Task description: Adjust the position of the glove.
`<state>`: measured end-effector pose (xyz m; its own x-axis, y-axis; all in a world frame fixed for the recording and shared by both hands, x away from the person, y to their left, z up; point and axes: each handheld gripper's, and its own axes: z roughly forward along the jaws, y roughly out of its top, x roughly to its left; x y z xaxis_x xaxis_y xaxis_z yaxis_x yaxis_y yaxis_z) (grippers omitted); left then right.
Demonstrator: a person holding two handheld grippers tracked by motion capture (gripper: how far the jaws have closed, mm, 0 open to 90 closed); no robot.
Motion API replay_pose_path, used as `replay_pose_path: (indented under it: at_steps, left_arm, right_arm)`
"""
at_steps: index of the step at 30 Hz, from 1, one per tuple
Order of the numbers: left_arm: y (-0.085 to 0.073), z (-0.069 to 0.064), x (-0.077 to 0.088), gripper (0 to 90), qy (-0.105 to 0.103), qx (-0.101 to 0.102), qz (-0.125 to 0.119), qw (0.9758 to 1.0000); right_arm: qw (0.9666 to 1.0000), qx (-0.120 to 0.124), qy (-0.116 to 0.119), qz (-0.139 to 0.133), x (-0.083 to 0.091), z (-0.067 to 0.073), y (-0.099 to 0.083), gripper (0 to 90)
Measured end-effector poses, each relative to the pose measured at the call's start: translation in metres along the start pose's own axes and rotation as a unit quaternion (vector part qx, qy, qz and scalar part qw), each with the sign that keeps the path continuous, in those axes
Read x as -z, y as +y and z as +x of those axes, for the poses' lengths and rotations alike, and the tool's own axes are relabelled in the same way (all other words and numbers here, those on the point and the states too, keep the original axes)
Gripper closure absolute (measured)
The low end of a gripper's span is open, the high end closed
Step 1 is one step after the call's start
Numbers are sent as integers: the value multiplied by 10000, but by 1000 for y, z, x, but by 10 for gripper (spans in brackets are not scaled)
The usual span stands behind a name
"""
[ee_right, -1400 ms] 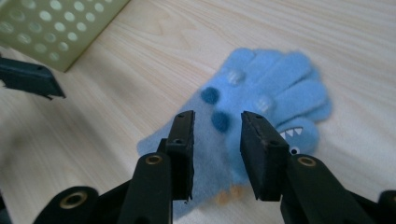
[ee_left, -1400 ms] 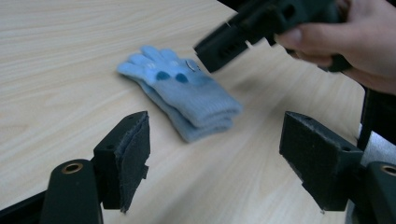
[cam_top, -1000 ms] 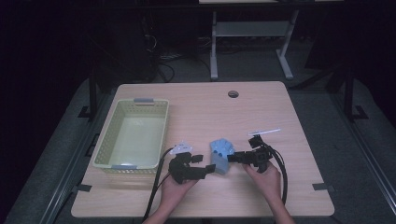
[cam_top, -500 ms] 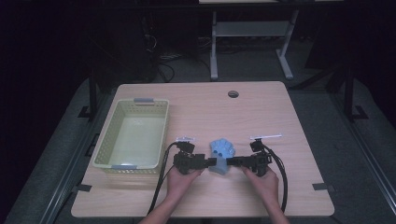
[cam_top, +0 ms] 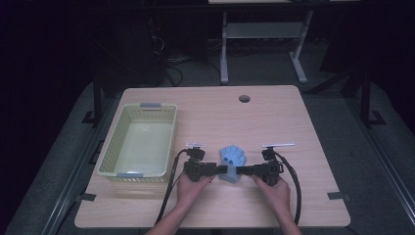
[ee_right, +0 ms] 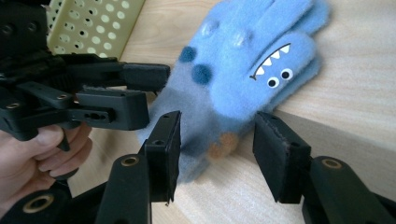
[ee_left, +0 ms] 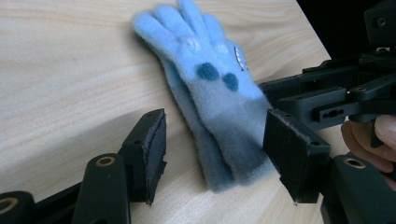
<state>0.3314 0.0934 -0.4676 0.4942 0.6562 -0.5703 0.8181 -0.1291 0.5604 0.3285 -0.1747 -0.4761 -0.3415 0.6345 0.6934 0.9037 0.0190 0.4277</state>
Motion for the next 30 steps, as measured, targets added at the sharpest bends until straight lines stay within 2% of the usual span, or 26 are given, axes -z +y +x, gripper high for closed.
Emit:
replay_pose_path:
  at_steps: [3,7,11,17,20,24,30]
  left_arm:
    - [0,0,0,402,-6,2,13,10000]
    - [-1,2,-2,402,20,93,15,10000]
    - [-2,2,-2,422,-19,96,-5,10000]
    - [-4,4,-5,489,-215,233,-10,9995]
    - [-4,4,-7,524,-247,231,12,9994]
    - [-5,5,-8,558,-348,364,12,9987]
    - [-6,7,-9,597,-425,457,18,9980]
  right_arm:
    - [9999,-49,107,-44,2,0,-2,507]
    - [9999,-79,132,14,-2,1,-5,501]
    - [9998,-99,163,1,-6,2,-5,516]
    - [9998,-102,145,-63,-8,3,-6,554]
    - [9998,-112,148,-73,-10,3,-6,573]
    - [9998,-131,154,-89,-12,4,-7,590]
    - [9996,-148,187,-121,-15,5,-7,608]
